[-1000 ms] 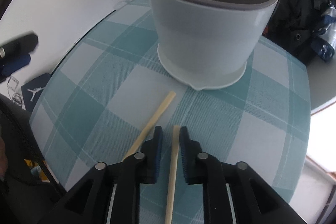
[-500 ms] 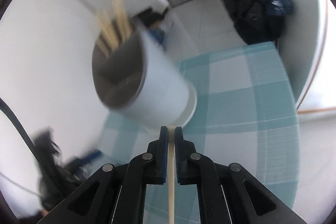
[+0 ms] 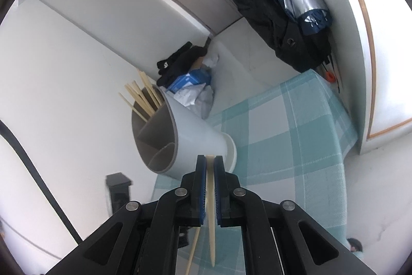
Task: Organize utensils
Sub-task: 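Close the right tool on a wooden chopstick while the left tool grasps the other, then lift the chopsticks in both tools up over the holder opening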
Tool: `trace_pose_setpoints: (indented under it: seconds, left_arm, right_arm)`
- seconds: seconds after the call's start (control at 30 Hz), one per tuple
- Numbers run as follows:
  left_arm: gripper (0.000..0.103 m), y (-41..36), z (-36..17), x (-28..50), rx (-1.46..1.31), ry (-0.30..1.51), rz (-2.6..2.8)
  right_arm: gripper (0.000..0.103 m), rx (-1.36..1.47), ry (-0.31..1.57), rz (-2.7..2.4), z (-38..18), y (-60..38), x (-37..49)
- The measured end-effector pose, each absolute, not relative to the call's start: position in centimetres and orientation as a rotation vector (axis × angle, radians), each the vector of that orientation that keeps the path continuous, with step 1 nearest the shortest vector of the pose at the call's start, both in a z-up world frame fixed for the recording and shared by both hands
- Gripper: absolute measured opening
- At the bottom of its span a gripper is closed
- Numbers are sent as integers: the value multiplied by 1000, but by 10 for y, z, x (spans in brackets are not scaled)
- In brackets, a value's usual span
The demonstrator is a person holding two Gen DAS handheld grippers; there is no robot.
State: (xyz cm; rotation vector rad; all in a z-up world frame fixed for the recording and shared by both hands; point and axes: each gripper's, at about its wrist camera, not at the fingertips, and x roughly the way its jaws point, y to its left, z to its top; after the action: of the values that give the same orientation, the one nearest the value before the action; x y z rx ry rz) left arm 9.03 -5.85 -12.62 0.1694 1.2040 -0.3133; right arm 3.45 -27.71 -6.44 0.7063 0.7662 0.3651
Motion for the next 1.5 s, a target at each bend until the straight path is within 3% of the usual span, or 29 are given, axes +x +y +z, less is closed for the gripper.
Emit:
trace_pose_setpoints:
  seconds: [0.1, 0.27, 0.3, 0.33, 0.97, 1.5]
  left_arm:
    - [53, -60, -125, 90, 165, 1204, -318]
    - [19, -70, -120, 88, 159, 1198, -343]
    - [6, -72, -120, 88, 146, 1200, -353]
    - [4, -72, -120, 89, 129, 1206, -361]
    - [3, -24, -26, 56, -124, 894, -353]
    - [3, -22, 14, 58, -147, 747, -391]
  right_arm:
    - [5, 682, 753, 356, -60, -277, 33]
    - [5, 659, 744, 348, -56, -277, 31]
    - [5, 654, 744, 347, -56, -277, 31]
    - [5, 649, 744, 344, -56, -277, 31]
    - [5, 498, 696, 334, -39, -251, 13]
    - [4, 369, 596, 304, 0, -217, -5]
